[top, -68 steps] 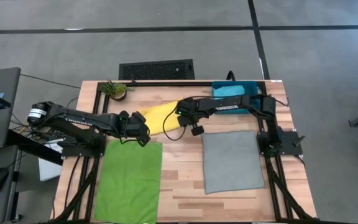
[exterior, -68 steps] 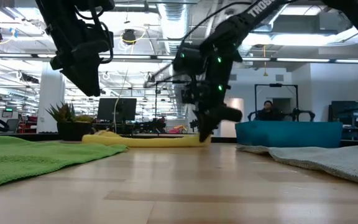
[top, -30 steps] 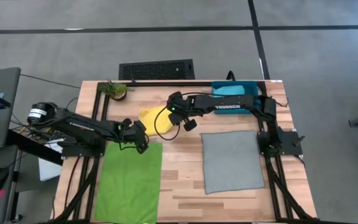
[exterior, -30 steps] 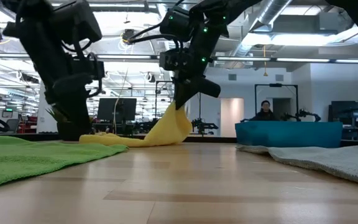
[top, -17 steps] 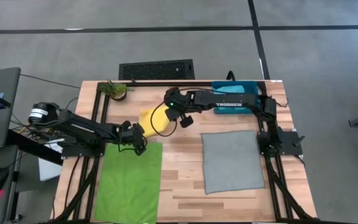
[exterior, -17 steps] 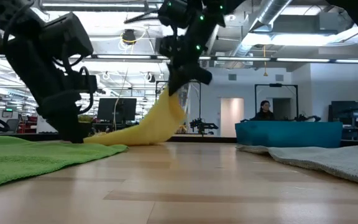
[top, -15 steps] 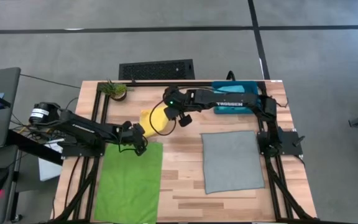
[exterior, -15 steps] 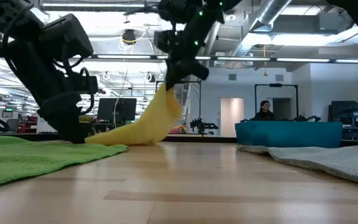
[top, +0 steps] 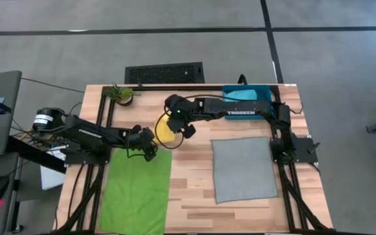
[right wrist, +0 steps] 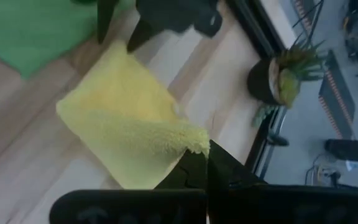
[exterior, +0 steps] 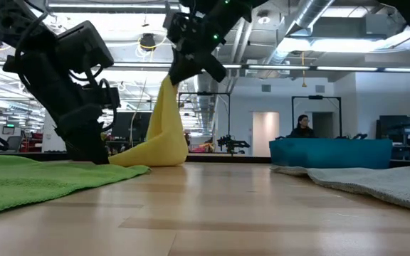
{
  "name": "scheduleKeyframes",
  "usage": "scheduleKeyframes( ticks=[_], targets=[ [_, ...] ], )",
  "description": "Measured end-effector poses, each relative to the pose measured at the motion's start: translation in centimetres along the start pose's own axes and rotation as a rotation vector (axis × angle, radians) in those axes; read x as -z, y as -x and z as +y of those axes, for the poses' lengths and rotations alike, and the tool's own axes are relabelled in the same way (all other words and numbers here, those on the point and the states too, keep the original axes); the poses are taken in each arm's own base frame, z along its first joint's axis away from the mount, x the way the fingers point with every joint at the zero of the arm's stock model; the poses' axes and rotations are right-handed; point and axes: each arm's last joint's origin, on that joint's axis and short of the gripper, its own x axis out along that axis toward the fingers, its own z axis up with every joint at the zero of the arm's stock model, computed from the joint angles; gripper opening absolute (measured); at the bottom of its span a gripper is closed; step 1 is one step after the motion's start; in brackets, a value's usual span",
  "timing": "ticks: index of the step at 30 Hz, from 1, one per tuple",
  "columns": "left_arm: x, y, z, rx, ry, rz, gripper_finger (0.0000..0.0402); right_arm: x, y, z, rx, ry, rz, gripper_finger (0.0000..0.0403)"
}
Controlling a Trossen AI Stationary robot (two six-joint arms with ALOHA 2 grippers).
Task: Fold microfiber towels
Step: Fold the yellow microfiber cloth
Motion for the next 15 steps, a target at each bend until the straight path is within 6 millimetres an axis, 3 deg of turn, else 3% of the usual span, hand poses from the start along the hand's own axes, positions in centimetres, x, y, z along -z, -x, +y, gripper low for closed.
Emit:
scheduleKeyframes(
  ticks=[7,15],
  targets=[
    [-0.8,0.1,-0.3,0.081,0.068,0.022,0.0169,0.5,-2.4,0.8,-0.035,-0.032,0.039,0.0006],
    [-3.2,1.3,-1.5,0.108,0.077,0.068,0.0169,2.2,-2.4,0.1,0.016,-0.025,0.164,0.0006]
  ],
)
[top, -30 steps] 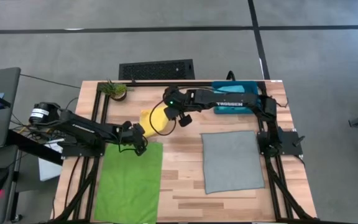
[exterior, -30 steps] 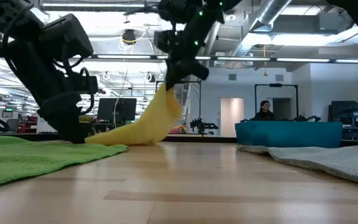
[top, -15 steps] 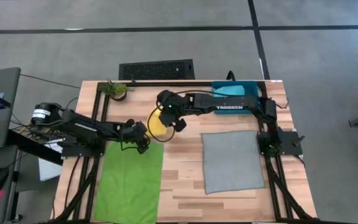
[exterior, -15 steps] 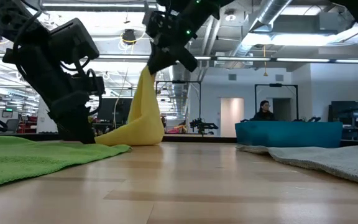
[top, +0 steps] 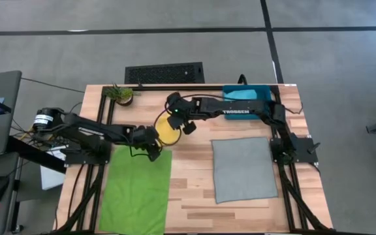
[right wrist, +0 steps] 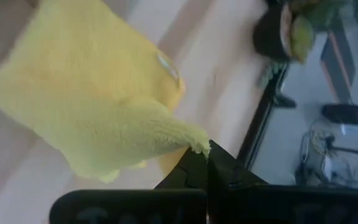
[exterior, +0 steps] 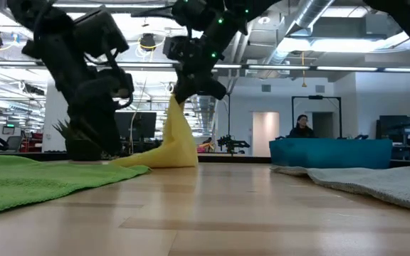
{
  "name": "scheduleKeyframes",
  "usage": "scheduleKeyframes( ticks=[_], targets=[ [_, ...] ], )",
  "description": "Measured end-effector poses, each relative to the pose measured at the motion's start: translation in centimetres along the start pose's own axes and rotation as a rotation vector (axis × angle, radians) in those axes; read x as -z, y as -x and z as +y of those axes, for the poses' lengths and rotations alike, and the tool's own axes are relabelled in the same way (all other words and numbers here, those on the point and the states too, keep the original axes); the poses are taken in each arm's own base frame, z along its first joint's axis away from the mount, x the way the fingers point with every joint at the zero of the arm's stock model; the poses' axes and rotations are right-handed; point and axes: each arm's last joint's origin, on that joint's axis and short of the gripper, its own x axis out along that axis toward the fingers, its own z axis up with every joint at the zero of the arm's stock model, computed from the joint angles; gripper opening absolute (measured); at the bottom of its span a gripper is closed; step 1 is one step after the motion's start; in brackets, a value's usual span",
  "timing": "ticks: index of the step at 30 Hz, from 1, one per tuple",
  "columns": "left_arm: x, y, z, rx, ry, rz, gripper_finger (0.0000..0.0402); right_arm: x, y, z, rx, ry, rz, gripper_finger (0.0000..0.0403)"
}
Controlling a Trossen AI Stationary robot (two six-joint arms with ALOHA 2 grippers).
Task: Fold microfiber towels
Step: Fold the yellow microfiber cloth
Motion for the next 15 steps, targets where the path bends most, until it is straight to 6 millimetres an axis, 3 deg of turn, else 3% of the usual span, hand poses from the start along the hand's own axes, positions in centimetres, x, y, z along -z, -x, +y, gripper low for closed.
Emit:
scheduleKeyframes(
  ticks=[7,15],
  targets=[
    [-0.5,0.7,-0.2,-0.054,-0.044,0.063,0.0169,1.3,0.6,-1.4,0.087,-0.016,0.151,0.0006],
    [-0.5,0.7,-0.1,-0.068,-0.040,0.059,0.0169,0.1,1.3,-1.5,0.037,-0.004,0.020,0.0006]
  ],
)
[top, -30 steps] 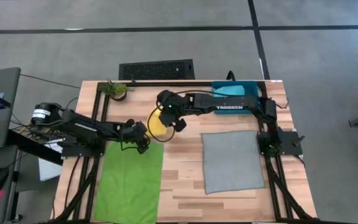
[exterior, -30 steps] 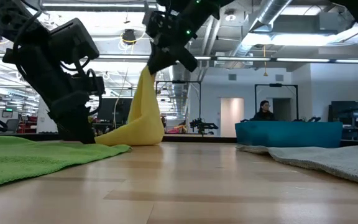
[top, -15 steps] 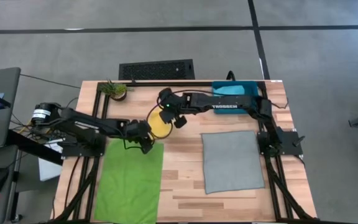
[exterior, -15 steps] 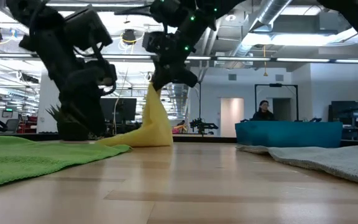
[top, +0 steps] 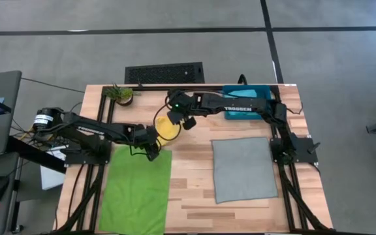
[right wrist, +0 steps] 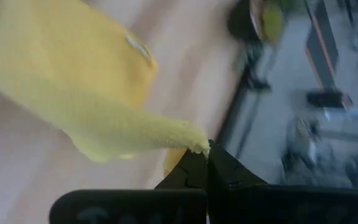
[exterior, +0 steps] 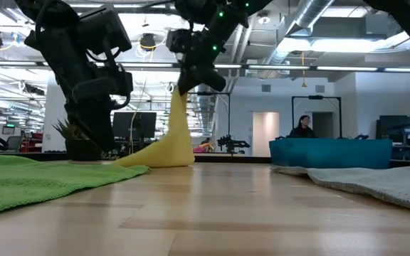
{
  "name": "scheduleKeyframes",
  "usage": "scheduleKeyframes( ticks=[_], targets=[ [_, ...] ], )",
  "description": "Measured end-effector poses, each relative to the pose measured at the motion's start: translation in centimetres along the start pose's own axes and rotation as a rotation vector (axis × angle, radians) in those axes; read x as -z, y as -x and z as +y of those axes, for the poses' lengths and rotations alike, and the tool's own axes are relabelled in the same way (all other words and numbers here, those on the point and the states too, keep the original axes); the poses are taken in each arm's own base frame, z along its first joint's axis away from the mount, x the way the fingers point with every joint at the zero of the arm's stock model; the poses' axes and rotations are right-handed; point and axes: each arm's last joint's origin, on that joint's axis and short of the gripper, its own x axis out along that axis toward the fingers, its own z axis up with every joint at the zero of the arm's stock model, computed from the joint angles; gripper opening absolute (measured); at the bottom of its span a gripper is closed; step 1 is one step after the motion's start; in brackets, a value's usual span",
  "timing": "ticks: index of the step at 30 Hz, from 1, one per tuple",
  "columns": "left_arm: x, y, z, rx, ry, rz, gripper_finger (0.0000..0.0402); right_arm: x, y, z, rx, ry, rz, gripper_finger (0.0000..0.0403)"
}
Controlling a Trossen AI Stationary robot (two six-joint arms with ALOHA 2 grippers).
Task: Fold microfiber towels
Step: Fold the yellow microfiber cloth
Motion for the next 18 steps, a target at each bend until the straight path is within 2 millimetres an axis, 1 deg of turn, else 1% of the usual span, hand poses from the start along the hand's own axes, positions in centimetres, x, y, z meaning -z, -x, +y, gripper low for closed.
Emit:
scheduleKeyframes(
  ticks=[2,5,7,9,13,18],
  targets=[
    [0.0,0.0,0.0,-0.002,0.007,-0.002,0.0169,-0.6,-0.3,0.5,-0.026,0.011,-0.033,0.0006],
    [-0.1,0.1,-0.1,0.019,0.056,0.008,0.0169,-1.1,-1.3,1.4,-0.051,0.027,-0.036,0.0006],
    [-0.3,0.5,-0.3,0.045,0.091,0.029,0.0169,-1.4,-2.0,1.8,-0.053,0.034,-0.042,0.0006],
    [-0.6,0.9,-0.5,0.070,0.110,0.049,0.0169,-1.4,-2.3,2.1,-0.069,0.049,-0.031,0.0006],
    [-1.3,2.2,-1.0,0.073,0.101,0.052,0.0169,-1.7,-2.7,2.1,-0.043,0.055,-0.051,0.0006],
    [-1.8,4.6,-1.1,-0.009,0.082,0.021,0.0169,-2.0,-2.6,2.3,-0.065,0.053,-0.081,0.0006]
  ],
)
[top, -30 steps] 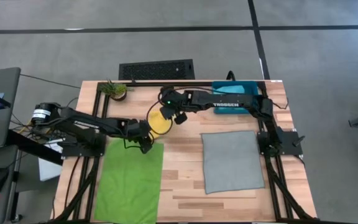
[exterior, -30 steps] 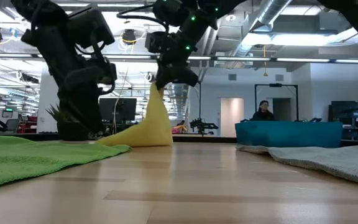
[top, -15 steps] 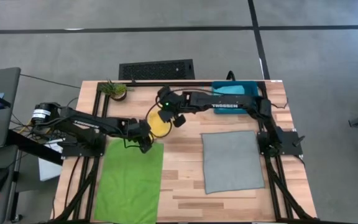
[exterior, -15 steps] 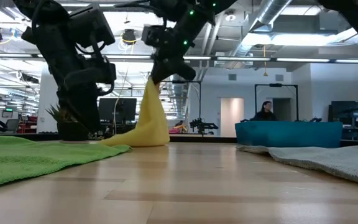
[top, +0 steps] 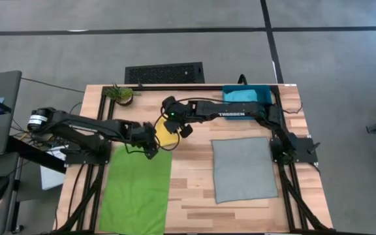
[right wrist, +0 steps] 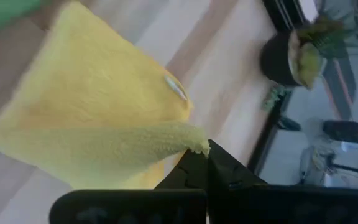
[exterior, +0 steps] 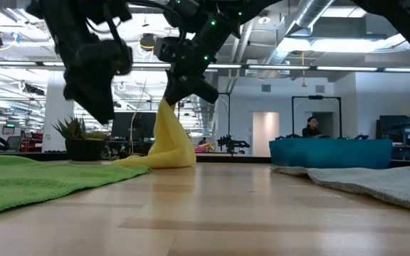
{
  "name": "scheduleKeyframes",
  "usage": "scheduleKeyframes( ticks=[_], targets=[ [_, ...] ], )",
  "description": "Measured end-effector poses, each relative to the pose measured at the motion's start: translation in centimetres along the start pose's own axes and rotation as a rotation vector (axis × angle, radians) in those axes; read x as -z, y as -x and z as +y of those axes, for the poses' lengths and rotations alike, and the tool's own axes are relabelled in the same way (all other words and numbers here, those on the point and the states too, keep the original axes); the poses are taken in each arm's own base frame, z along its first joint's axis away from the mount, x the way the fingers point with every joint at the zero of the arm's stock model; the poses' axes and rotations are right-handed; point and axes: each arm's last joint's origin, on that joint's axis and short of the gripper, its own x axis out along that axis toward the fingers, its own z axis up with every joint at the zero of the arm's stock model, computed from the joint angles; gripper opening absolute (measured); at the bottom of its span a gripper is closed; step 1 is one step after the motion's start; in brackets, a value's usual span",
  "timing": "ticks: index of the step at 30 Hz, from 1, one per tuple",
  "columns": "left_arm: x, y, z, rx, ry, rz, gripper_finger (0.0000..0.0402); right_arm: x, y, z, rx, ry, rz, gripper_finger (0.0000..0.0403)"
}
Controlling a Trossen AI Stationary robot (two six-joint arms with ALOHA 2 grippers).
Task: Fold microfiber towels
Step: Fold the yellow microfiber cloth
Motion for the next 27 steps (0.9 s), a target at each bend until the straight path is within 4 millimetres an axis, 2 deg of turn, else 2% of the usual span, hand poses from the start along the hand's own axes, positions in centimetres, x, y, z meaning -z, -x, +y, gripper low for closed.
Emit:
scheduleKeyframes(
  ticks=[4,10,14,21,27],
  targets=[
    [0.0,2.1,0.4,-0.050,0.027,-0.013,0.0169,-0.5,-0.1,0.3,-0.046,-0.024,-0.091,0.0006],
    [0.2,5.0,1.1,-0.024,0.066,-0.074,0.0169,-1.2,-0.1,0.1,-0.080,-0.111,-0.235,0.0006],
    [0.3,6.6,1.6,0.010,0.086,-0.142,0.0169,-1.2,-0.1,0.2,-0.110,-0.137,-0.258,0.0006],
    [0.6,8.1,2.3,0.024,0.102,-0.217,0.0169,-1.2,0.0,0.4,-0.157,-0.162,-0.278,0.0008],
    [0.7,8.3,2.4,0.024,0.094,-0.222,0.0169,-1.3,0.0,0.5,-0.158,-0.177,-0.278,0.0036]
  ],
)
